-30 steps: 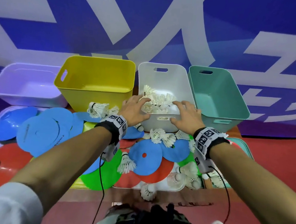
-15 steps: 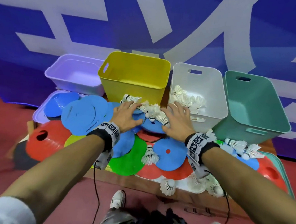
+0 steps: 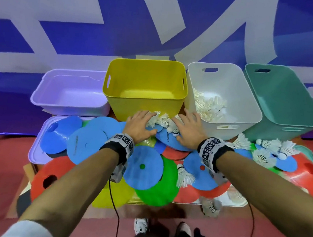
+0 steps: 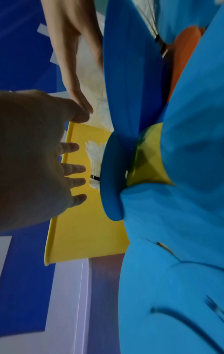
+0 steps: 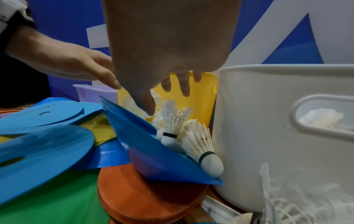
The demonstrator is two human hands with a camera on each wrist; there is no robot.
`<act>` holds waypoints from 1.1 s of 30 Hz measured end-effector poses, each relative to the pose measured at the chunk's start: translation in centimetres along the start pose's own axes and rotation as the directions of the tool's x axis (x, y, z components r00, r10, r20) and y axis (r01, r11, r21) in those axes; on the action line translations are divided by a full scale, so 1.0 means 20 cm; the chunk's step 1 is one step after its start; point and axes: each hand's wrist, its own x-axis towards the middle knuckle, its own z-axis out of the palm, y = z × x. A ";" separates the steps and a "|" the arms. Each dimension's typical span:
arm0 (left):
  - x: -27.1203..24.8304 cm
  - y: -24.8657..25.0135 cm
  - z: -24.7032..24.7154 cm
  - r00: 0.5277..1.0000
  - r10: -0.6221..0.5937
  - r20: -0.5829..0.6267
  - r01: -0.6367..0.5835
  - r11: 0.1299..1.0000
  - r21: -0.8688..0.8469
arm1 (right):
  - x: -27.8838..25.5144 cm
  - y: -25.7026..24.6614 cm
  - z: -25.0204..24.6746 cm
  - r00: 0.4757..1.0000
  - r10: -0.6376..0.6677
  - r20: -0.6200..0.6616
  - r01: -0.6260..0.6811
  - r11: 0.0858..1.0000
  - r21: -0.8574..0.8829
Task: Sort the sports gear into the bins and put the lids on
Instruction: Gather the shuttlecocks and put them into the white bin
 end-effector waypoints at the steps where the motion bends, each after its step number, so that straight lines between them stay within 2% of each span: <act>1: 0.02 0.00 -0.01 0.999 0.032 0.029 -0.033 0.999 0.028 | 0.01 0.00 0.00 1.000 0.005 0.015 -0.004 1.000 -0.016; 4: 0.08 0.00 -0.02 0.990 0.098 0.101 -0.108 0.990 0.093 | 0.04 -0.02 0.00 0.998 -0.002 0.059 0.006 0.997 -0.071; 7: 0.11 -0.02 -0.03 0.984 0.106 0.142 -0.117 0.991 0.072 | 0.07 -0.03 -0.02 0.997 0.002 0.074 0.007 0.993 -0.119; 14: 0.13 -0.05 -0.05 0.987 0.145 0.074 -0.146 0.989 0.009 | 0.10 -0.04 -0.05 0.998 0.045 0.047 -0.040 0.995 -0.092; 20: 0.13 -0.03 -0.06 0.992 0.124 0.037 -0.122 0.992 -0.029 | 0.08 -0.05 -0.05 0.998 0.036 0.050 -0.042 0.992 0.118; 24: 0.10 -0.02 -0.05 0.992 0.125 0.024 -0.122 0.988 -0.094 | 0.05 -0.05 -0.09 0.999 0.006 0.037 -0.018 0.951 0.310; 27: 0.07 -0.04 -0.07 0.992 0.122 0.038 -0.119 0.990 -0.080 | 0.04 -0.06 -0.10 0.998 0.023 0.061 -0.046 0.914 0.404; 33: -0.01 -0.05 -0.10 0.995 0.101 0.007 -0.100 0.989 -0.112 | 0.04 -0.07 -0.13 0.988 0.060 0.141 -0.119 0.883 0.453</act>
